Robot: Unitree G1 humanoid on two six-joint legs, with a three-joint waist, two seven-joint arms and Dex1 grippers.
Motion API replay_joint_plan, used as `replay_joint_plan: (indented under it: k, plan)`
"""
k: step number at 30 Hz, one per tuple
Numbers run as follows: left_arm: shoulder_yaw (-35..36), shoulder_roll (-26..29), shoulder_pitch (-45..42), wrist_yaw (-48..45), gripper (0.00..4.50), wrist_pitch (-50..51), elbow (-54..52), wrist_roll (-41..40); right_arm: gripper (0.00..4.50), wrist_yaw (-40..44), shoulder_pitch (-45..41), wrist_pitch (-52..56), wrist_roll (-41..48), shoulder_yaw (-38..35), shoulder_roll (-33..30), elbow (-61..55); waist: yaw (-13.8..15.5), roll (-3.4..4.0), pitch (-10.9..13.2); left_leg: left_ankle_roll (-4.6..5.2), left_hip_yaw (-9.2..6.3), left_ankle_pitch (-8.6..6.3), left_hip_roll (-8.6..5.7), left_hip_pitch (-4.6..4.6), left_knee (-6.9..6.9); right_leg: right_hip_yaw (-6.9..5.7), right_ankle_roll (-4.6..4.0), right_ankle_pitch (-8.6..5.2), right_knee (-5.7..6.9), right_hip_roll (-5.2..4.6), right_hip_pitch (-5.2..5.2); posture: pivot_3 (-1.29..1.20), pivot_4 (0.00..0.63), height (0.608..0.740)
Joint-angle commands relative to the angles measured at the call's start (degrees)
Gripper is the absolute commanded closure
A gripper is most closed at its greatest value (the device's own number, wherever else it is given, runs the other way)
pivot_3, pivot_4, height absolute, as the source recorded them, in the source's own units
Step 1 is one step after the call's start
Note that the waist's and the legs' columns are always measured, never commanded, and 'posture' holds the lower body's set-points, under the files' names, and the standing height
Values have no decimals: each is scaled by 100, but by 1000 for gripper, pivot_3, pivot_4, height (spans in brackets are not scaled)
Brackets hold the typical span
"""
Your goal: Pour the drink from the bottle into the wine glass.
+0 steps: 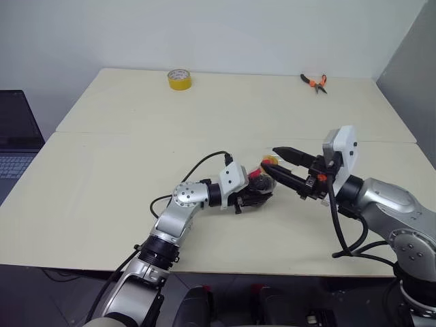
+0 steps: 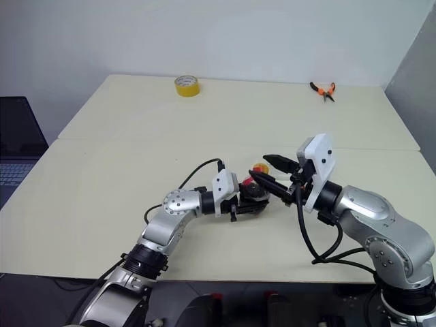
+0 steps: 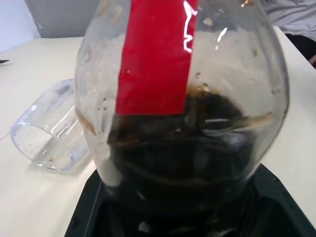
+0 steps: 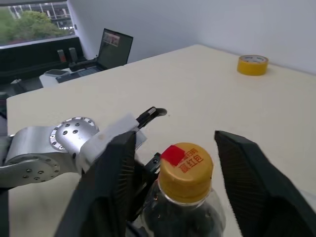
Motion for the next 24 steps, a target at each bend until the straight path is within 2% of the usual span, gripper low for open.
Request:
replay_joint_plan:
  k: [1,13,16,19,24]
  plan:
    - [13,-44,-167,15,2630,-192,-86,-14,1738,-59,-153,2,-177,139,-77,-90,-2,0,0,0,0,0,0,0,0,0,0,0,0,0,0,0,150,740]
    - [7,-22,-184,8,2630,-263,-36,5,1738,-48,-246,-151,-562,221,-6,90,-1,0,0,0,0,0,0,-1,0,-1,0,0,-1,0,-1,0,150,740]
    - [8,-14,-176,9,2630,-262,-41,7,2326,-18,-226,-190,-580,202,26,108,-1,0,0,0,0,0,0,-2,0,0,0,0,-2,0,-1,0,150,740]
    - [0,-7,-145,12,2631,-256,-72,6,3258,90,-164,-242,-622,201,5,127,0,0,1,0,0,0,0,-2,0,-1,0,0,-2,0,-1,0,150,740]
    - [-6,-8,-125,17,2870,-232,-115,0,3280,356,-172,-389,-764,215,-77,272,0,0,1,0,0,0,0,-1,0,-1,0,0,-2,0,-1,0,150,740]
